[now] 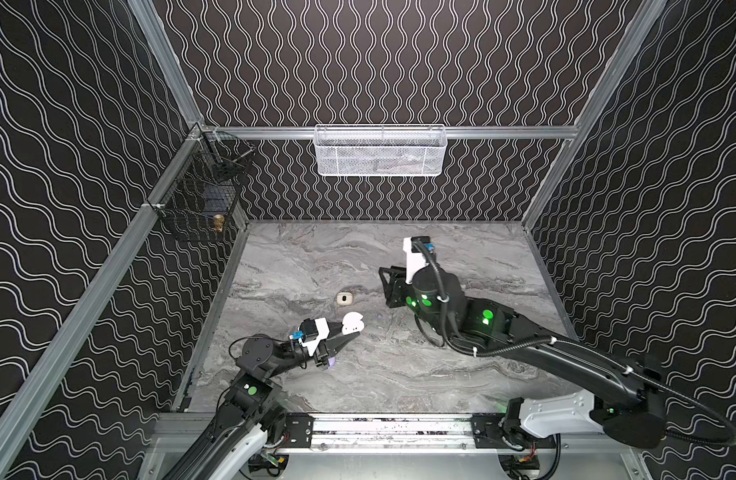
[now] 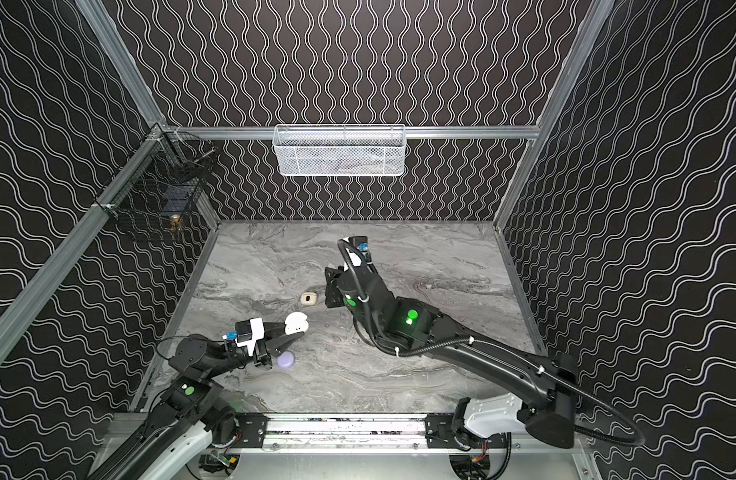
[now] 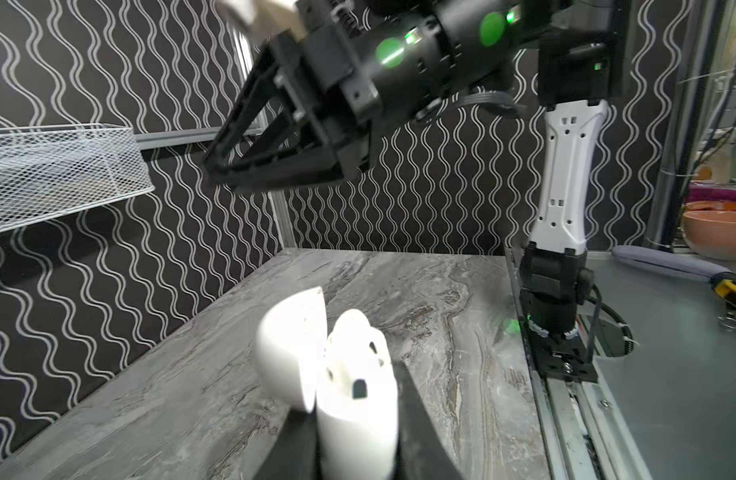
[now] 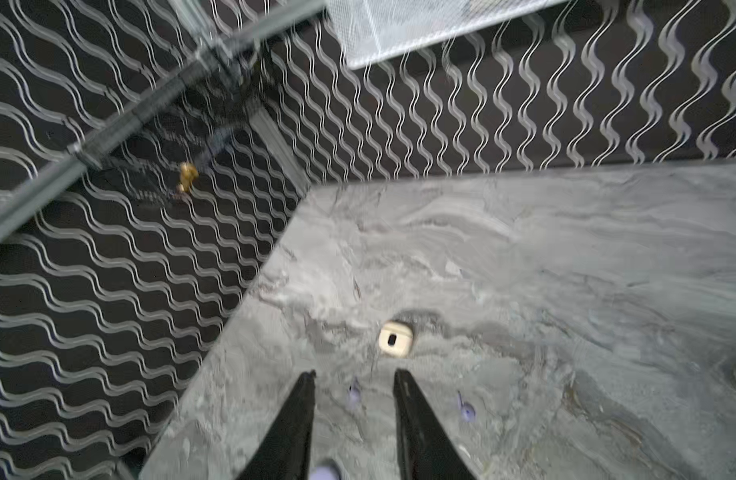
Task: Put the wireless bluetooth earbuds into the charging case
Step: 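Open the right gripper to release the earbud in the case, then withdraw the right gripper from the case while the left gripper lowers the case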
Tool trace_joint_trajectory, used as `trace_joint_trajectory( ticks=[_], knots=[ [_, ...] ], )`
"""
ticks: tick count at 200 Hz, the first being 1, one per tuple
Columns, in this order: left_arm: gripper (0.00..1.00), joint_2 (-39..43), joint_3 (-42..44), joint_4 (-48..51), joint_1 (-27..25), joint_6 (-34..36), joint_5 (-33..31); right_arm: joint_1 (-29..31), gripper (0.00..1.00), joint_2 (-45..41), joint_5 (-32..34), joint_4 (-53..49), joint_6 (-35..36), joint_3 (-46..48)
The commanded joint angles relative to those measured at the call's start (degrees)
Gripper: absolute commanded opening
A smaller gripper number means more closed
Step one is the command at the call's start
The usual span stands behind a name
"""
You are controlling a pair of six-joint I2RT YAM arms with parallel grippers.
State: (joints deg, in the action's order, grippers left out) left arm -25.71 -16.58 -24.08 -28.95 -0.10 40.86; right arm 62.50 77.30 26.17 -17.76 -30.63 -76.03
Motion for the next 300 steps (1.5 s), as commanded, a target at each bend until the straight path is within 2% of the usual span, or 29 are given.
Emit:
trace_joint_trajectory(
  ticks=[1,46,92,160,236,263,300],
  knots=[
    [0.0,-1.03,-0.85,-3.63,-0.3,-0.93,3.44,-1.37,0.34,1.96,-10.19,-4.95,0.58,-1.51],
    [0.0,-1.06,-2.06,-1.21,-1.33,0.05,2.47,-1.51,0.39,-1.16,-18.65,3.24,3.84,4.99],
    [0.0,-3.6,-3.11,-0.88,-2.11,0.69,2.94,-1.55,0.36,-3.55,-22.73,8.68,5.97,9.74],
    [0.0,-3.19,-3.32,0.77,-3.12,1.67,1.77,-1.34,0.33,-6.21,-30.82,18.52,8.23,12.77],
    [0.0,-3.69,-4.52,3.2,-3.15,2.84,-0.52,-0.91,0.33,-10.77,-32.87,19.6,4.66,18.44],
    [0.0,-4.06,-3.96,2.1,-3.28,2.72,0.7,-0.79,0.31,-11.36,-28.4,18.29,4.31,17.94],
    [0.0,-5.04,-4.05,1.84,-3.68,2.98,1.93,-1.58,0.23,-5.62,-16.0,10.0,2.48,10.13]
  ],
)
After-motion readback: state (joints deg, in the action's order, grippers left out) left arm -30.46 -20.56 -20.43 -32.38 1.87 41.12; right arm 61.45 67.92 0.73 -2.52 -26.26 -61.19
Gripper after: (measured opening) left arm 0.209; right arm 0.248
